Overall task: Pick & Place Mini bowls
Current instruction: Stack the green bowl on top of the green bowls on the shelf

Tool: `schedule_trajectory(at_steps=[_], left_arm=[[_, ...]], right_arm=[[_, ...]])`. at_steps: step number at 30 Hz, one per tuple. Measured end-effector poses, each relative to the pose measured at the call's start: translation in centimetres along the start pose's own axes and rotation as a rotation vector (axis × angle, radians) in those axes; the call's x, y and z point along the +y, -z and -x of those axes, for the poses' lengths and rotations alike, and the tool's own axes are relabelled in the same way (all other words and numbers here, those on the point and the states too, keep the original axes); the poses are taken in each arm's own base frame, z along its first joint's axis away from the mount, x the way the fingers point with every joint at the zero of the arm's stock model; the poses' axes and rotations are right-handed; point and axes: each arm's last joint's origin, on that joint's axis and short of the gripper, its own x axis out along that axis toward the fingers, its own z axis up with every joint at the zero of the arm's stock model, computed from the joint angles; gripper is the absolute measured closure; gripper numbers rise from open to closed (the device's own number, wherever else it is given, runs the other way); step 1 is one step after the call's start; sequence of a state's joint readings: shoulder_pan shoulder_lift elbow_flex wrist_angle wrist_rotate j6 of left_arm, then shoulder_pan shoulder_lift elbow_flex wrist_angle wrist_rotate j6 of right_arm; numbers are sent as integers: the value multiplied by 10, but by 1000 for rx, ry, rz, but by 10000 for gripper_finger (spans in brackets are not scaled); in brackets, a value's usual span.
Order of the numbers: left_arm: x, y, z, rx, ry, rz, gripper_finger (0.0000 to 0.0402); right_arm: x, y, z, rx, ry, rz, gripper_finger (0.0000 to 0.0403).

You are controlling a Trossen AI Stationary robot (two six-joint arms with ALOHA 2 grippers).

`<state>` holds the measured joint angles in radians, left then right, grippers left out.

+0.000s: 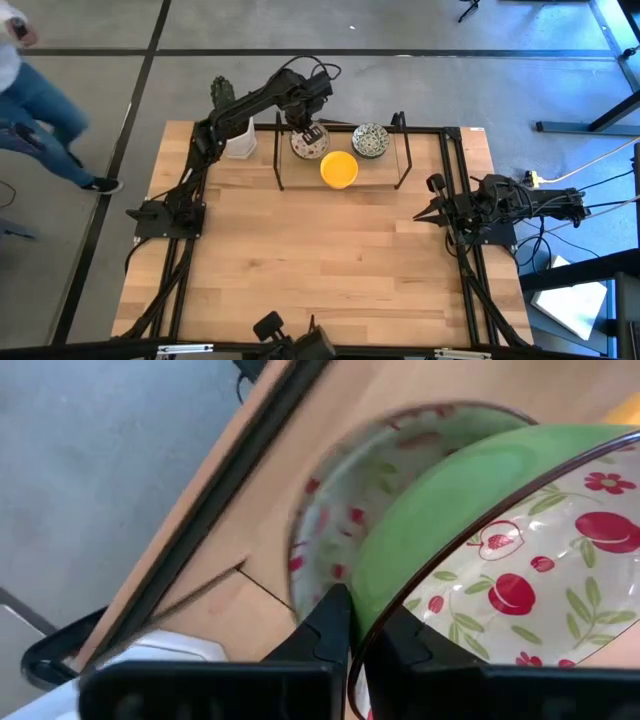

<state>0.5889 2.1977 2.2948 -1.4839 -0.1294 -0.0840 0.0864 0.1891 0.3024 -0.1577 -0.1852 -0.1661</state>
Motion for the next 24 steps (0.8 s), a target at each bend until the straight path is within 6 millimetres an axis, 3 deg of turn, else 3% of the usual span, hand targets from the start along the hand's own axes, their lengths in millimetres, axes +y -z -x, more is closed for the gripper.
schedule_trajectory(at_steps=[11,17,24], left_arm=[[23,-1,-9,38,35,60,394],[26,-3,-24,92,42,52,393],[23,-5,-27,82,43,-2,376]], right_arm=[[0,0,0,0,-1,0,381],[0,0,0,0,-1,0,381],[0,0,0,1,-1,0,381]])
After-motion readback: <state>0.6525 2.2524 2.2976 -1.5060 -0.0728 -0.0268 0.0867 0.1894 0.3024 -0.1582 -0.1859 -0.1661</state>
